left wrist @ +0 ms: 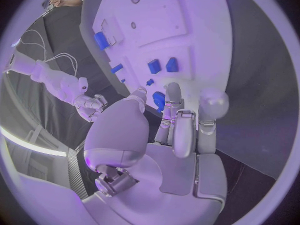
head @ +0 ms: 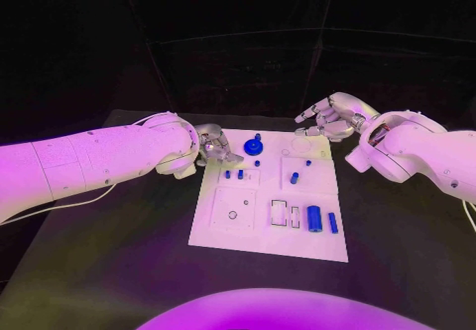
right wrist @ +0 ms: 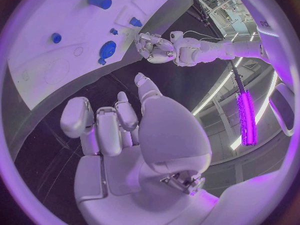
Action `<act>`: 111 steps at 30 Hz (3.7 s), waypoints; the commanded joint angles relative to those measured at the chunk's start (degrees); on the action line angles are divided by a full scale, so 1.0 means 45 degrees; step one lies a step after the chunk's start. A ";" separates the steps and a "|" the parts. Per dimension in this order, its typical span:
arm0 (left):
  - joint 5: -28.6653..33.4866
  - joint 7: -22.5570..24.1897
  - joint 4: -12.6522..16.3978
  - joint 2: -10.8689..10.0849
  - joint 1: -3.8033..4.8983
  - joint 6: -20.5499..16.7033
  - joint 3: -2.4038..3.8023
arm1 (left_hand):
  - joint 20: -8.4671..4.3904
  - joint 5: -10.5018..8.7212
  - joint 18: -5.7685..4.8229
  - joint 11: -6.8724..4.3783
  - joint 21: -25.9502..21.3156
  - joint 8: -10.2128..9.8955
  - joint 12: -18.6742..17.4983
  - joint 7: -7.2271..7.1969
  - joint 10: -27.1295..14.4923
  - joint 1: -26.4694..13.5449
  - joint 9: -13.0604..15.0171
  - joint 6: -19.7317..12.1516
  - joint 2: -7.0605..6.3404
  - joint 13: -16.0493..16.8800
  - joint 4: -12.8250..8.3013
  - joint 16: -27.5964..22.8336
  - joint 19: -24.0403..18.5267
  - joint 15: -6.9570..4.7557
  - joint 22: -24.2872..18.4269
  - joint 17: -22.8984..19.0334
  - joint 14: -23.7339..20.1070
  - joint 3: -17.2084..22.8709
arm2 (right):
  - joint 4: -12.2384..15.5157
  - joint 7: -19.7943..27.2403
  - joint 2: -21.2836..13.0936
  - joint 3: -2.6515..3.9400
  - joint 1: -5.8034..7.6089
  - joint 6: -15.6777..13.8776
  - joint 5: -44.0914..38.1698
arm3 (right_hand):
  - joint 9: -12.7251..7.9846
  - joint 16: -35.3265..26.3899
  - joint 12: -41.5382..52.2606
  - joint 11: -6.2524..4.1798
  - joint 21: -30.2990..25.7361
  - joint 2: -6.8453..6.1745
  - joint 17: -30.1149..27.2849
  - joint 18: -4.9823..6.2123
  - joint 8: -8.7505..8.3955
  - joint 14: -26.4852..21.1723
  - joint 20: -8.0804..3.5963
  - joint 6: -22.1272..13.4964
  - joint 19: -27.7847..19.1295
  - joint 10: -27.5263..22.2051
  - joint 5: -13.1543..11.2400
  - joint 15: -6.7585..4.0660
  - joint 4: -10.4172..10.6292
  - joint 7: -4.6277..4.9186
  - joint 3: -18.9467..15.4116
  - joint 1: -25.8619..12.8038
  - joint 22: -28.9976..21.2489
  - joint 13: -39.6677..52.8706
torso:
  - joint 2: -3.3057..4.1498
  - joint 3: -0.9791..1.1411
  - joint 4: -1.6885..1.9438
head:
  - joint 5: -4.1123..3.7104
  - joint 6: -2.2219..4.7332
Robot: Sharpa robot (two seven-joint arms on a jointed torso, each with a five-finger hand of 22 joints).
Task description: Assemble the parts on the task board
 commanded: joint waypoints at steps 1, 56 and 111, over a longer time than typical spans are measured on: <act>0.1510 0.3116 -0.0149 0.0128 0.0040 -0.1477 0.0007 | 0.0316 -0.0019 0.0497 0.0385 -0.2996 -0.0364 -0.0721 0.0376 -0.1128 0.0915 -0.0334 -0.0487 0.0046 -0.0541 -0.0215 -0.1814 -0.1383 0.0330 -0.2393 -0.1334 -0.0745 -0.0192 | -0.0012 0.0054 0.0014 0.0009 0.0024 -0.0012 -0.0030 | 0.0001 -0.0072 -0.0081 -0.0019 -0.0069 0.0104 -0.0020 0.0250 0.0062 0.0406 -0.0029 -0.0079 -0.0092 -0.0067 0.0058 -0.0104 0.0008 0.0010 -0.0078 0.0007 -0.0010 -0.0019 | -0.0005 0.0016 0.0007 | -0.0003 0.0034; -0.6449 0.6061 -0.3506 0.3114 -0.0547 -0.0972 -0.0372 | 0.0314 -0.0017 -0.0080 0.0505 -0.0001 -0.4454 -0.6255 0.0238 -0.0101 0.4212 -0.3661 0.2638 0.0006 -0.6967 -0.3960 -0.1037 0.1535 0.0305 0.0039 -0.2244 0.0312 0.1863 | -0.0022 0.0107 0.0234 0.0009 0.0024 -0.0366 -0.0040 | -0.0003 -0.3345 -0.5345 -0.0159 -0.2822 0.0359 -0.3759 0.0944 0.0177 -0.0429 -0.0165 -0.0180 -0.2290 -0.2743 0.0116 -0.0248 0.0218 -0.0089 -0.0092 0.0526 -0.3846 -0.5609 | 0.0013 0.0000 -0.0032 | -0.0428 0.0292; -0.5984 0.6425 -0.3556 0.3091 -0.0620 -0.1749 -0.0151 | 0.0108 -0.0017 -0.0234 0.0254 0.0891 -0.4787 -0.7368 0.0122 0.1601 0.3800 -0.3683 0.3951 0.0074 -0.6918 -0.4562 -0.0989 0.1680 0.0098 0.0964 -0.2766 0.0312 0.3690 | -0.0118 0.0255 0.0275 0.0009 0.0025 -0.0565 0.0089 | -0.0006 -0.8238 -0.7078 -0.0128 -0.5808 0.0178 -0.7664 0.1359 0.0221 -0.1145 -0.0142 -0.0250 -0.3481 -0.3111 0.0131 -0.0218 0.0607 -0.0061 0.0101 0.0816 -0.7003 -0.7822 | 0.0003 0.0004 -0.0001 | -0.0491 0.0248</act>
